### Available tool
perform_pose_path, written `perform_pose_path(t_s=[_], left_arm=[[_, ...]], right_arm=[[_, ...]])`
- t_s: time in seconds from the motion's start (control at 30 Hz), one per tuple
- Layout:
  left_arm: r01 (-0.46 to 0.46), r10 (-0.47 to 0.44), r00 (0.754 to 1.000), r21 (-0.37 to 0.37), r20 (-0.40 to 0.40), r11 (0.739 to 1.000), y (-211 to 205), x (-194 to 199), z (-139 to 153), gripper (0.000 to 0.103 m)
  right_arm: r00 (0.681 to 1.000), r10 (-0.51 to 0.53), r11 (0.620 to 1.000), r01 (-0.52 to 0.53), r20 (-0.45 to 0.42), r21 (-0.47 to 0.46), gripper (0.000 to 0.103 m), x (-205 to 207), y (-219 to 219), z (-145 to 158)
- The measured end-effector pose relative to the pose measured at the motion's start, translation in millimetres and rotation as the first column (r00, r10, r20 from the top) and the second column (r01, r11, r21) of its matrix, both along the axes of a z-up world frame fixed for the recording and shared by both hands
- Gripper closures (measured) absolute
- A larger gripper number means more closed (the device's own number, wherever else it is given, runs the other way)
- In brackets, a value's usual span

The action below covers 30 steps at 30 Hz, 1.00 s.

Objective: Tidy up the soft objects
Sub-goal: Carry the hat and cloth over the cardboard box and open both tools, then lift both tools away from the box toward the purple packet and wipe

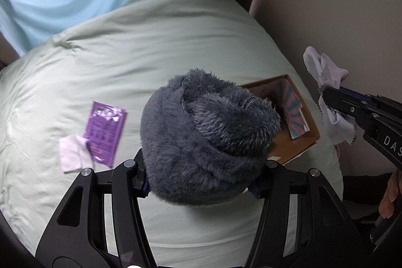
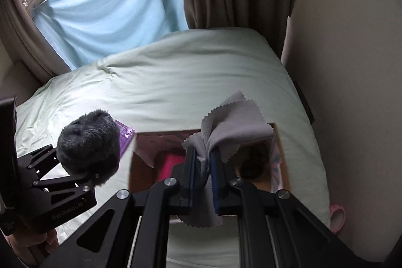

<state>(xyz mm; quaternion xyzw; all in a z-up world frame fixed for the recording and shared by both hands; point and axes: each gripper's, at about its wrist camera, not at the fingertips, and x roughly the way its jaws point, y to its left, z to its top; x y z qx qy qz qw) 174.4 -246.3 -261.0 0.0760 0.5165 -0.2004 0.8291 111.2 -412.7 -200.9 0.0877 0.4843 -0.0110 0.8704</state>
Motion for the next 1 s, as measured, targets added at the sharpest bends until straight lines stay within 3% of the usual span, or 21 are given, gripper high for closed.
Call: perform_pose_path(t_s=[0.13,0.43,0.47,0.53,0.6,0.63,0.67,0.7,0.77,1.0], left_arm=[[0.023,-0.022,0.999,0.032,-0.038,0.999,-31.4,4.8,-24.9,0.050],[0.070,-0.057,0.992,0.116,-0.114,0.991,-58.4,25.6,-71.9,0.049],[0.076,-0.064,0.992,0.110,-0.112,0.991,-60.4,25.3,-73.5,0.047],[0.083,-0.071,0.993,0.126,-0.094,0.989,-63.3,25.6,-72.9,0.029],[0.086,-0.072,0.994,0.178,-0.082,0.980,-60.4,23.8,-71.9,0.000],[0.088,-0.074,0.994,0.195,-0.080,0.977,-59.0,23.6,-73.1,0.000],[0.094,-0.078,0.993,0.208,-0.084,0.974,-57.4,23.5,-74.9,0.000],[0.096,-0.076,0.993,0.226,-0.092,0.969,-55.3,24.3,-77.7,0.000],[0.093,-0.067,0.992,0.248,-0.109,0.964,-51.9,26.5,-80.9,0.000],[0.074,-0.054,0.994,0.211,-0.100,0.975,-41.4,26.3,-70.6,0.000]], right_arm=[[0.998,-0.002,1.000,0.004,-0.057,0.028,0.093,4.4,-30.8,-23.0],[0.988,0.029,0.993,-0.010,-0.154,0.122,0.093,23.0,-59.9,-78.3],[0.987,0.031,0.991,-0.009,-0.160,0.135,0.093,24.9,-61.2,-81.5],[0.984,0.038,0.984,-0.007,-0.173,0.177,0.092,28.9,-63.2,-87.6],[0.979,0.043,0.973,0.004,-0.199,0.230,0.081,37.1,-64.6,-96.2],[0.978,0.041,0.971,0.010,-0.207,0.241,0.055,38.5,-66.6,-98.4],[0.977,0.039,0.969,0.014,-0.210,0.247,0.013,40.4,-67.7,-100.4],[0.978,0.037,0.967,0.016,-0.204,0.253,0.000,40.3,-69.0,-101.1],[0.982,0.037,0.964,0.014,-0.187,0.264,0.000,40.0,-68.1,-99.3],[0.982,0.065,0.965,-0.017,-0.179,0.261,0.000,42.1,-61.2,-96.0]])
